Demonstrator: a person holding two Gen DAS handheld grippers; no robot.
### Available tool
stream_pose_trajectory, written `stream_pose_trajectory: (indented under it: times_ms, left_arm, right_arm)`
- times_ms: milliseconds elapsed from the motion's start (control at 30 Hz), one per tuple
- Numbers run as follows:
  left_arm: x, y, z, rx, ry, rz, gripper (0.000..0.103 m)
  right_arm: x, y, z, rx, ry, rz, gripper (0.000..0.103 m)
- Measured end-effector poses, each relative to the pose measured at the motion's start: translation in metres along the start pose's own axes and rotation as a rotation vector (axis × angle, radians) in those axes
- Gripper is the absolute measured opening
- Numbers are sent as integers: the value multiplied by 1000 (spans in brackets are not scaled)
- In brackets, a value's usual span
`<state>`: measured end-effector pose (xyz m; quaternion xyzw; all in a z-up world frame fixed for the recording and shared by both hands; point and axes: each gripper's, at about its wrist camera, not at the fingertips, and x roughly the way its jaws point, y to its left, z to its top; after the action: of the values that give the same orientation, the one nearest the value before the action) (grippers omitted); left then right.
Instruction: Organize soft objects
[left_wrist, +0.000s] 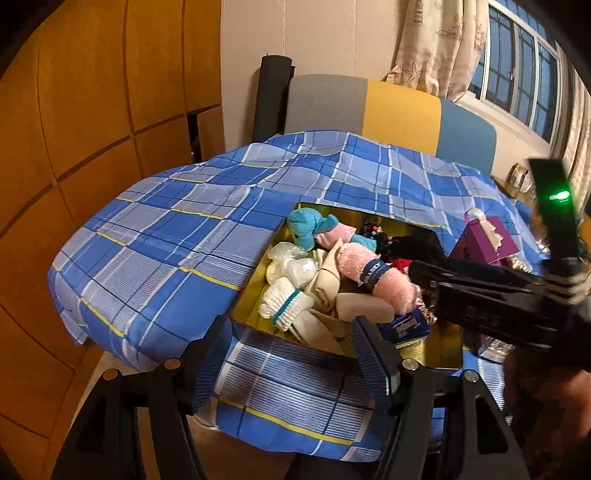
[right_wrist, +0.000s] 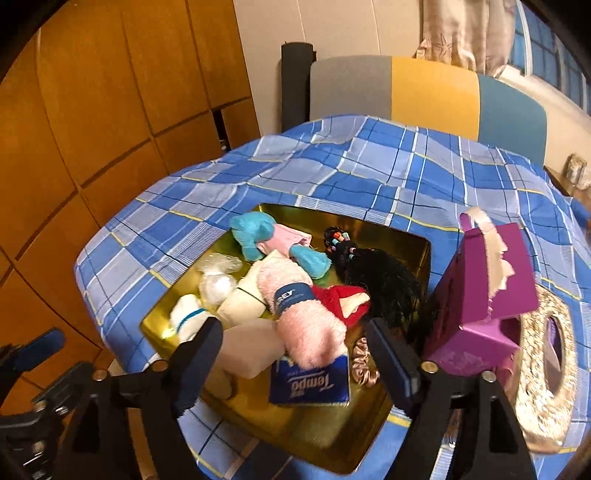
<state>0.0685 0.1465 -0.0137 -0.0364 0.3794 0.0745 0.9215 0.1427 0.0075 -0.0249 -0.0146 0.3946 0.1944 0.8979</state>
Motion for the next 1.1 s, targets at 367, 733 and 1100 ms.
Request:
stream_pose_trajectory:
  times_ms: [367, 733, 1100]
  left_arm:
    - [-10, -17, -10, 46, 12, 33, 68]
    - [-26, -11, -13, -28, -2, 40, 68]
    - [-36, -11, -10, -25, -29, 30, 67]
  right_arm:
    - [-52, 1, -18, 28, -89, -72, 103]
    - [-88, -3, -42, 96, -108, -261, 103]
    - [-90, 2, -54, 122, -97, -307, 103]
